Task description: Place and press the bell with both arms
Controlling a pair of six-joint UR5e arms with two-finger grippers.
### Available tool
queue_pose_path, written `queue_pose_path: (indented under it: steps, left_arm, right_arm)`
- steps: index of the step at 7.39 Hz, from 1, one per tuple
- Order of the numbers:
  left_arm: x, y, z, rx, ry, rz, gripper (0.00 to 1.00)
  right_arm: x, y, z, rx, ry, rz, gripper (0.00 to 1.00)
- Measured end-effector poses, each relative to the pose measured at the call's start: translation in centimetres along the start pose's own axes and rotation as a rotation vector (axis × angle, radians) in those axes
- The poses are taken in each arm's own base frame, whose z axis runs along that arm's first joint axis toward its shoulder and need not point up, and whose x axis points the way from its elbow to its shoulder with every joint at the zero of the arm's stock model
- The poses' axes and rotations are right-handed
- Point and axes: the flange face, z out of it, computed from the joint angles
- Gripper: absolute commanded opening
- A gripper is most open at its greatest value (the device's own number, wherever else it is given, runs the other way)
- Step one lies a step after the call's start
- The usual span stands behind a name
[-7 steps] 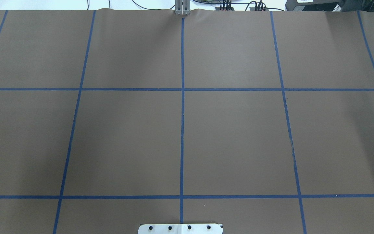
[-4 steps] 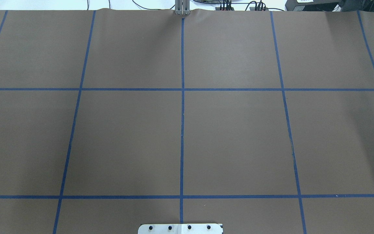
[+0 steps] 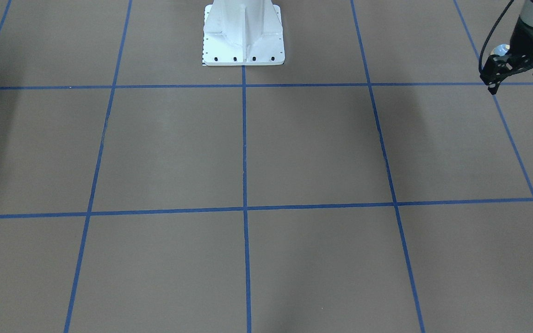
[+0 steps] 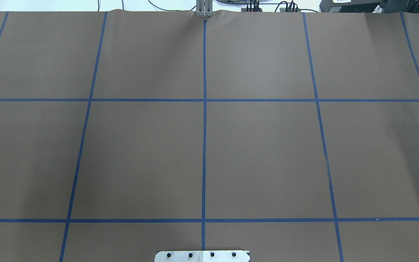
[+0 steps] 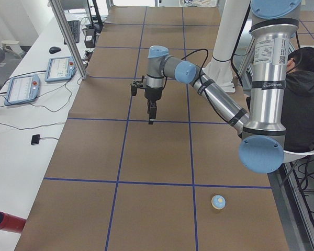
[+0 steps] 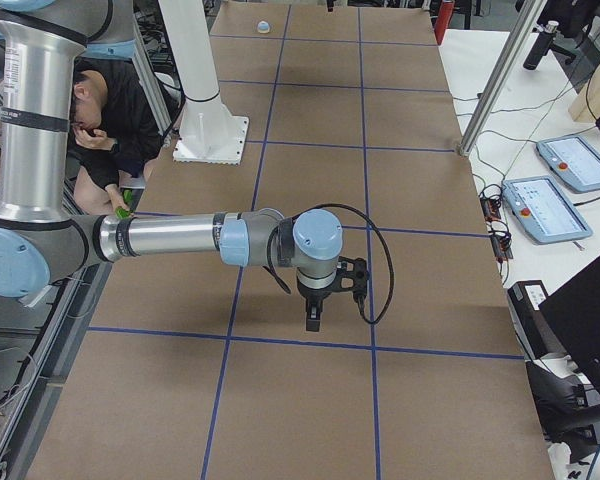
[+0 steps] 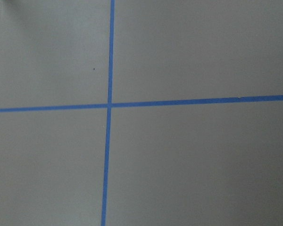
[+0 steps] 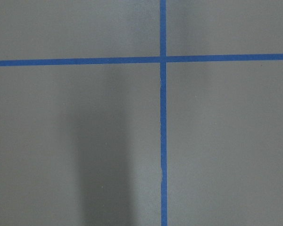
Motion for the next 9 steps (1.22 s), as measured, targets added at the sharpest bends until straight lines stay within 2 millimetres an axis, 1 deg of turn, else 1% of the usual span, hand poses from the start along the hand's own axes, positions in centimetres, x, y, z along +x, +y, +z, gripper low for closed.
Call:
queue_pose_path:
  steps: [1, 2, 3, 4, 5, 7, 9]
  left_arm:
    - [1.5, 1.8, 0.8, -0.008, -0.064, -0.095, 1.00]
    - [2.9, 3.7, 2.1, 0.002, -0.133, -0.198, 1.00]
    - [3.8, 5.8, 3.8, 0.025, -0.200, -0.300, 1.00]
    - [3.9, 8.1, 5.8, 0.066, -0.270, -0.399, 1.00]
    - [3.3, 10.4, 8.0, 0.113, -0.336, -0.497, 1.00]
    - [1.0, 15.1, 11.7, 0.194, -0.449, -0.668, 1.00]
    - [-1.4, 19.8, 14.5, 0.278, -0.533, -0.802, 1.00]
  right_arm:
    - [0.0, 0.0, 0.0, 0.001, 0.000, 0.000, 1.00]
    - [0.0, 0.0, 0.0, 0.001, 0.000, 0.000, 1.00]
    - [-0.1, 0.1, -0.1, 0.002, 0.000, -0.002, 1.00]
    - [-0.2, 0.2, -0.2, 0.004, 0.000, -0.004, 1.00]
    - [-0.2, 0.3, -0.2, 0.005, 0.000, -0.005, 1.00]
    - [-0.3, 0.3, -0.3, 0.006, 0.000, -0.006, 1.00]
    - [-0.3, 0.3, -0.3, 0.008, 0.001, -0.007, 1.00]
